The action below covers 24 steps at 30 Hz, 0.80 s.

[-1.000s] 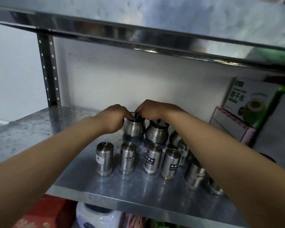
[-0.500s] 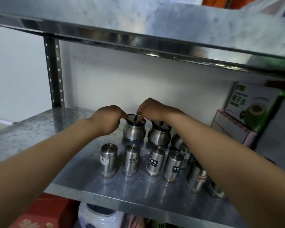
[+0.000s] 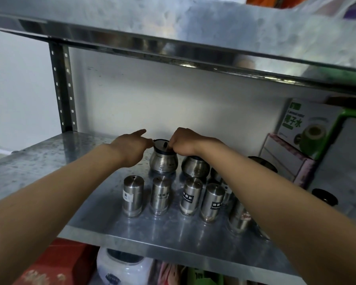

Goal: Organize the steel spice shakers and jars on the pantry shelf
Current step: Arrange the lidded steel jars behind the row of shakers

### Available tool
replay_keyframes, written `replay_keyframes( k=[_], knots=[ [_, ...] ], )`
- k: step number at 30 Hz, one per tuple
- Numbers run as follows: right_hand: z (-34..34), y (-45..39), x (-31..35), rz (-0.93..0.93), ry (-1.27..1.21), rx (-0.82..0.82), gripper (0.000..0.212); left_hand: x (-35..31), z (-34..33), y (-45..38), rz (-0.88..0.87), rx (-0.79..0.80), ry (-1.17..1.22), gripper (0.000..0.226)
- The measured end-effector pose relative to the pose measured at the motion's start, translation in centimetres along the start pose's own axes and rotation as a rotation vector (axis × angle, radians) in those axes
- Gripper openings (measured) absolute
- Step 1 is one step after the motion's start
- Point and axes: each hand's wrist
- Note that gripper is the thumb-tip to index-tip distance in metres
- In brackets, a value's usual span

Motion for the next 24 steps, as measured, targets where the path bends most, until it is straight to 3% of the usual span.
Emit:
replay_keyframes(
  k=[5, 12, 24],
  knots=[
    [-0.4, 0.6, -0.3, -0.003, -0.031, -0.015, 0.026, -1.3, 1.1, 0.0, -0.010, 0.043, 0.007, 0.065],
    [2.0, 4.0, -0.2, 0.041, -0.121, -0.161, 0.043, -3.6, 5.1, 1.0, -0.062, -0.147, 0.140, 0.054],
    [7.3, 17.7, -6.0, -0.056, -0.063, -0.291, 0.053, -11.8, 9.2, 5.4, -0.073, -0.151, 0.404, 0.058]
  ],
)
Point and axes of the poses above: each hand's wrist, its own y-axis away from the middle knuckle, its own z-axis out of the back of the hand, x = y × z, and after that the axes turned 3 degrees about -x, right-handed
